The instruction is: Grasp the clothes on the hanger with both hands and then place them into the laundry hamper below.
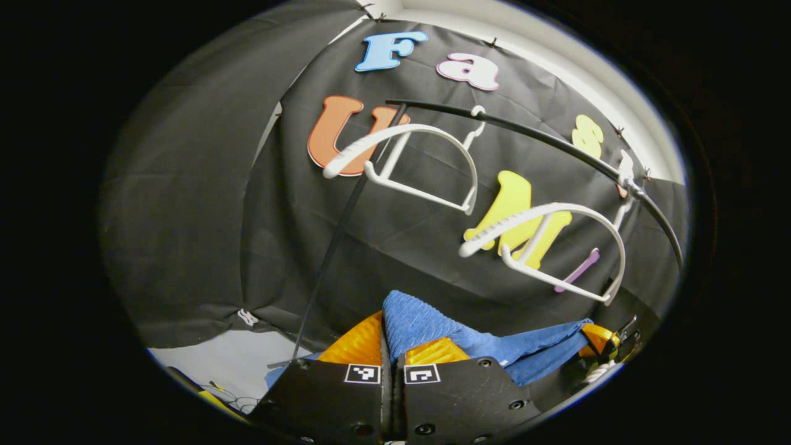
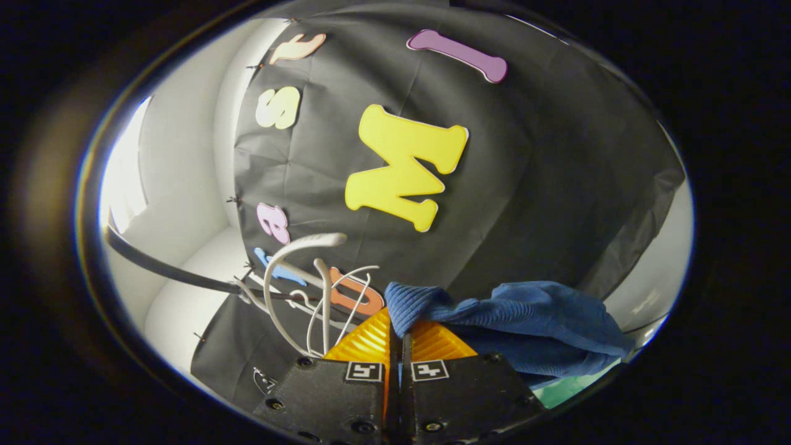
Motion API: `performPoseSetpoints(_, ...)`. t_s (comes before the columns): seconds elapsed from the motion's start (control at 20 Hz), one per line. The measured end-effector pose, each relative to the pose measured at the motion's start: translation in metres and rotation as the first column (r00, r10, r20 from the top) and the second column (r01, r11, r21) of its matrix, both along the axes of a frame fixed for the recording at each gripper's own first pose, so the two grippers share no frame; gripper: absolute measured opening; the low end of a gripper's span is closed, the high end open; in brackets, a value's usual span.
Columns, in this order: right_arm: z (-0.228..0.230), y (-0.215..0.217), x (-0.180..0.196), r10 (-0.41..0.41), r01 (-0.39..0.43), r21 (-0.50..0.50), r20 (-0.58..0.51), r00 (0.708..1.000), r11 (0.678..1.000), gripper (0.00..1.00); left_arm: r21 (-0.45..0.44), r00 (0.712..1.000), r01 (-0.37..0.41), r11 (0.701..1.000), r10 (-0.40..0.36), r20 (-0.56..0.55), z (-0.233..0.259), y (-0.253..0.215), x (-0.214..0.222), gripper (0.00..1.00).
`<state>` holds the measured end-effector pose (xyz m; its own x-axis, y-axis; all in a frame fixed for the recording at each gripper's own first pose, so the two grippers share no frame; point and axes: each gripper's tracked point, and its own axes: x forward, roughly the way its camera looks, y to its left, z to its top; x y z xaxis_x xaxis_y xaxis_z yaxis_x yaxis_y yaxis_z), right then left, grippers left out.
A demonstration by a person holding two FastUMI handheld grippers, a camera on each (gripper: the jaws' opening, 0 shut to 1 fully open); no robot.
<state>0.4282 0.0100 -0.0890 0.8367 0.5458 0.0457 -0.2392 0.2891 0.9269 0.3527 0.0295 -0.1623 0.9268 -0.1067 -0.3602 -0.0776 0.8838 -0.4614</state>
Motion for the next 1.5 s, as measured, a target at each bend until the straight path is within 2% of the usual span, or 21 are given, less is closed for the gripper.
performPoseSetpoints(0.55, -0.016, 0.114, -0.078, 0.14, -0.142, -0.092, -0.031, 0.99, 0.986, 0.04, 0.056, 0.984, 0.171, 0.984, -0.168, -0.06, -0.02, -0.062, -0.049, 0.0)
performPoseSetpoints(0.9, -0.067, 0.171, -0.119, 0.225, -0.243, -0.226, -0.103, 0.969, 0.943, 0.04, 0.043, 0.964, 0.231, 0.972, -0.223, -0.144, -0.069, -0.105, -0.075, 0.0)
performPoseSetpoints(0.95, -0.078, 0.175, -0.123, 0.226, -0.251, -0.25, -0.121, 0.966, 0.935, 0.04, 0.044, 0.96, 0.237, 0.971, -0.227, -0.162, -0.079, -0.108, -0.078, 0.05)
performPoseSetpoints(1.0, -0.092, 0.177, -0.127, 0.229, -0.261, -0.28, -0.143, 0.963, 0.924, 0.04, 0.05, 0.955, 0.246, 0.968, -0.233, -0.181, -0.09, -0.111, -0.083, 0.0)
performPoseSetpoints(1.1, -0.118, 0.175, -0.132, 0.221, -0.273, -0.328, -0.187, 0.957, 0.904, 0.04, 0.046, 0.943, 0.259, 0.965, -0.243, -0.228, -0.115, -0.116, -0.092, 0.0)
performPoseSetpoints(1.2, -0.145, 0.171, -0.129, 0.208, -0.283, -0.358, -0.235, 0.95, 0.89, 0.04, 0.014, 0.928, 0.262, 0.965, -0.248, -0.277, -0.142, -0.12, -0.099, 0.05)
performPoseSetpoints(1.35, -0.178, 0.165, -0.141, 0.197, -0.306, -0.398, -0.291, 0.936, 0.865, 0.04, -0.036, 0.904, 0.248, 0.968, -0.245, -0.351, -0.182, -0.122, -0.112, 0.0)
performPoseSetpoints(1.4, -0.19, 0.165, -0.144, 0.195, -0.318, -0.414, -0.313, 0.93, 0.853, 0.04, -0.051, 0.893, 0.242, 0.969, -0.243, -0.378, -0.194, -0.123, -0.116, 0.05)
performPoseSetpoints(1.45, -0.202, 0.164, -0.145, 0.195, -0.332, -0.428, -0.333, 0.923, 0.841, 0.04, -0.063, 0.884, 0.236, 0.97, -0.241, -0.4, -0.206, -0.125, -0.121, 0.0)
performPoseSetpoints(1.5, -0.214, 0.163, -0.147, 0.195, -0.346, -0.437, -0.354, 0.915, 0.83, 0.04, -0.073, 0.873, 0.228, 0.971, -0.237, -0.426, -0.22, -0.128, -0.125, 0.05)
